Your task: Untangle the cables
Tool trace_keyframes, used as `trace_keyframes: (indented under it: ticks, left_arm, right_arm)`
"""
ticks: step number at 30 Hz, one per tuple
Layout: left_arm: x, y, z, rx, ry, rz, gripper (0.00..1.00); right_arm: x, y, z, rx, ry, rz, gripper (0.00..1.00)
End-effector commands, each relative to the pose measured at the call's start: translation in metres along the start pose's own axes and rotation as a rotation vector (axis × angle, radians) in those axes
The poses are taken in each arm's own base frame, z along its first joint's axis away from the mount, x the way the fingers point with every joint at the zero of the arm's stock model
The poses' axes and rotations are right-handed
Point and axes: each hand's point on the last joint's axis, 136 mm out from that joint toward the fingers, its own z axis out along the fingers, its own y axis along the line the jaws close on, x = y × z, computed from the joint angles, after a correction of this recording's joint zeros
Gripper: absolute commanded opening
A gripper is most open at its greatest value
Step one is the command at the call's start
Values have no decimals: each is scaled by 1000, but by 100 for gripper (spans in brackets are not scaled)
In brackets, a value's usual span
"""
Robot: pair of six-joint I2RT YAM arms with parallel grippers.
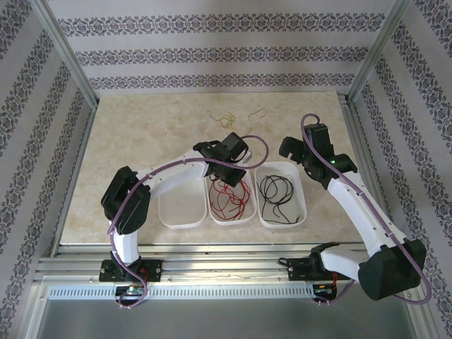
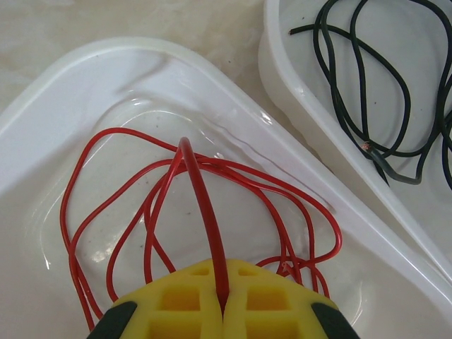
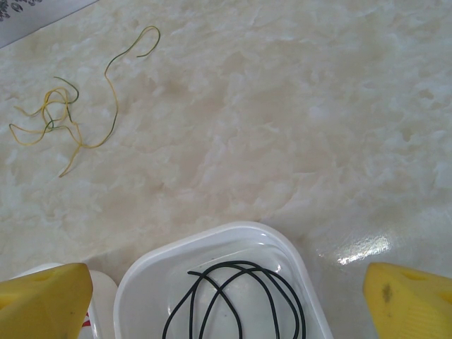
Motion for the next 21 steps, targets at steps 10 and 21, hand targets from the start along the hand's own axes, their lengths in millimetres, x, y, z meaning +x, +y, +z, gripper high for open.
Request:
trace_keyframes:
  ticks: [10,21]
  left_arm:
    - [21,5,37,-4,64,-40,0]
    - [18,0,42,18,85,-33,22]
  right_arm:
    - [-1,-2,-1,-4,-5,19,98]
    - [-1,-3,-3,-1,-6,14,98]
